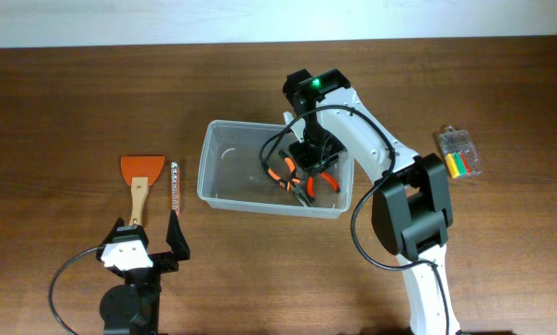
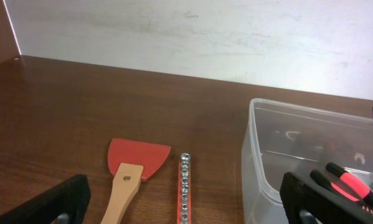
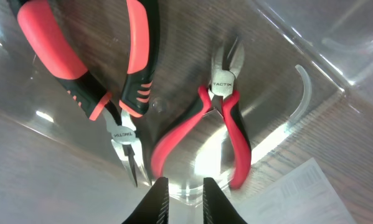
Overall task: Pack container
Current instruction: 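Carry the red pliers into the container and open the right gripper, then move the right gripper to the screwdriver pack and grasp its top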
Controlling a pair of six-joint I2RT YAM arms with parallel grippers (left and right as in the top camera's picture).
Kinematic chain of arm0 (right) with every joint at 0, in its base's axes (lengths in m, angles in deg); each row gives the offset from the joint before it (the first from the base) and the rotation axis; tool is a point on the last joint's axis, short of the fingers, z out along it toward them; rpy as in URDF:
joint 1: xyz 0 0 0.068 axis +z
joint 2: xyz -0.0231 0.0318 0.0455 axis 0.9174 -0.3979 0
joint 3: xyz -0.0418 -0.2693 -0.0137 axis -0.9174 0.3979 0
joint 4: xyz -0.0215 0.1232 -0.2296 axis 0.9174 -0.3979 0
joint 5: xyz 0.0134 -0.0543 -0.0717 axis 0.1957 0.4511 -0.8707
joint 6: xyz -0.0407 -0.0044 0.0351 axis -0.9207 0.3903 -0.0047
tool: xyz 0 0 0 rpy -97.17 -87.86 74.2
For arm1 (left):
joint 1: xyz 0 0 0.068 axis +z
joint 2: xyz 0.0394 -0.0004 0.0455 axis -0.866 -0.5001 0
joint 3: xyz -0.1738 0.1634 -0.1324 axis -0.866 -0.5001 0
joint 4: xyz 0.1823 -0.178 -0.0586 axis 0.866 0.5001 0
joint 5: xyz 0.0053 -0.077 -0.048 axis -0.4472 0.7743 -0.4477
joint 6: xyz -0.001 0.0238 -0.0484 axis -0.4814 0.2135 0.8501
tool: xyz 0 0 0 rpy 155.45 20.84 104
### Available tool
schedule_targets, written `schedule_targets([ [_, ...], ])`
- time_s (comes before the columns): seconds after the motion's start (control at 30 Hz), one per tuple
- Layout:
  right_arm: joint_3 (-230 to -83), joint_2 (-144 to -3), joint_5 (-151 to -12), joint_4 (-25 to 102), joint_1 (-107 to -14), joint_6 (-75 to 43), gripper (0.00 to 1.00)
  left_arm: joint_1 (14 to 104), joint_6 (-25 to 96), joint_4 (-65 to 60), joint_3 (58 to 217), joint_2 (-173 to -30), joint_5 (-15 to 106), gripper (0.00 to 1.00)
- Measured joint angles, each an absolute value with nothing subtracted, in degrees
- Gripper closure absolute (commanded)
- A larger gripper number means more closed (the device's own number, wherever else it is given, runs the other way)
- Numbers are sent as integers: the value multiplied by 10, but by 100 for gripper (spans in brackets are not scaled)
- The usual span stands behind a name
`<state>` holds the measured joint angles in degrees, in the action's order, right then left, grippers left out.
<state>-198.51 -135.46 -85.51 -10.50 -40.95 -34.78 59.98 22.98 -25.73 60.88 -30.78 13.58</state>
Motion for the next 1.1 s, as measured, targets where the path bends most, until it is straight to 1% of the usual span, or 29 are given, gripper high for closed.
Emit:
schedule_targets([
  [0.1,-1986,-1354,-855,-111,-409,-350,83,600,230,-258,609,-308,136,1],
  [0.2,-2003,-1355,-855,-147,-409,-351,83,600,230,-257,609,-308,136,1],
  [0.33,-2091,-1356,-855,-201,-409,-352,81,600,230,-257,609,-308,136,1],
  [0.4,-2162,-1356,-855,-225,-411,-353,76,600,230,-257,609,-308,136,1],
  [0.5,-2283,-1354,-862,-256,-418,-345,65,600,230,-257,609,-308,136,1],
  [0.53,-2312,-1350,-867,-256,-422,-341,60,600,230,-257,609,-308,136,1],
  [0.57,-2339,-1344,-874,-257,-432,-338,52,600,230,-257,609,-308,136,1],
  [0.6,-2348,-1340,-878,-257,-439,-337,49,600,230,-257,609,-308,136,1],
  [0.73,-2371,-1315,-900,-257,-509,-333,49,600,230,-257,609,-308,136,1],
  [0.87,-2368,-1312,-915,-257,-611,-333,48,600,230,-257,609,-308,136,1],
  [1.0,-2354,-1312,-921,-257,-708,-355,44,600,230,-257,609,-308,136,1],
  [1.1,-2342,-1312,-923,-257,-759,-378,40,600,230,-257,609,-308,136,1],
])
